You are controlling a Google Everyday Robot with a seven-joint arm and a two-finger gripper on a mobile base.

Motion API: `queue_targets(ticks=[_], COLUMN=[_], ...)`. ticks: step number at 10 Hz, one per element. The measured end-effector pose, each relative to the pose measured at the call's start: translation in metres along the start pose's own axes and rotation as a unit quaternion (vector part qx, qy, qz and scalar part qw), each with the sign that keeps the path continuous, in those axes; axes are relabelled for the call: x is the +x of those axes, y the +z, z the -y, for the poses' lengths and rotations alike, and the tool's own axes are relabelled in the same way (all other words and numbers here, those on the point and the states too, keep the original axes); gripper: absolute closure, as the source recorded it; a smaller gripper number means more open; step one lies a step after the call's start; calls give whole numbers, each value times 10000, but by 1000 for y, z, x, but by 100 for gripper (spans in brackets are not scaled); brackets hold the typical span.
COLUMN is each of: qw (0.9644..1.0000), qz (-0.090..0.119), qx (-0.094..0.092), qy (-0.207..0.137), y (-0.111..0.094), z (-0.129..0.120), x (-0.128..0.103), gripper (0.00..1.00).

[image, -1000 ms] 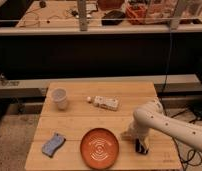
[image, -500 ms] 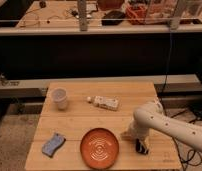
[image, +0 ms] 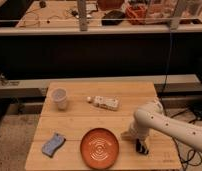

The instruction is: Place the eraser on the white sponge

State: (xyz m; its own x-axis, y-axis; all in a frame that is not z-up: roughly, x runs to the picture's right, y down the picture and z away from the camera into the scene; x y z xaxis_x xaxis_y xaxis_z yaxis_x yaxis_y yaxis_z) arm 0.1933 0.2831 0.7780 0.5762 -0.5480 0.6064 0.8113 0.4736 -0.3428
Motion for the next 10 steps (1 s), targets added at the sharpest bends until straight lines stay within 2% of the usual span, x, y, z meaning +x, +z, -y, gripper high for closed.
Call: queue_targets(ticks=[10], qw=[10000], qz=[27], qx=[7], qy=[-36], y=[2], z=[0], x=[1], gripper=[20])
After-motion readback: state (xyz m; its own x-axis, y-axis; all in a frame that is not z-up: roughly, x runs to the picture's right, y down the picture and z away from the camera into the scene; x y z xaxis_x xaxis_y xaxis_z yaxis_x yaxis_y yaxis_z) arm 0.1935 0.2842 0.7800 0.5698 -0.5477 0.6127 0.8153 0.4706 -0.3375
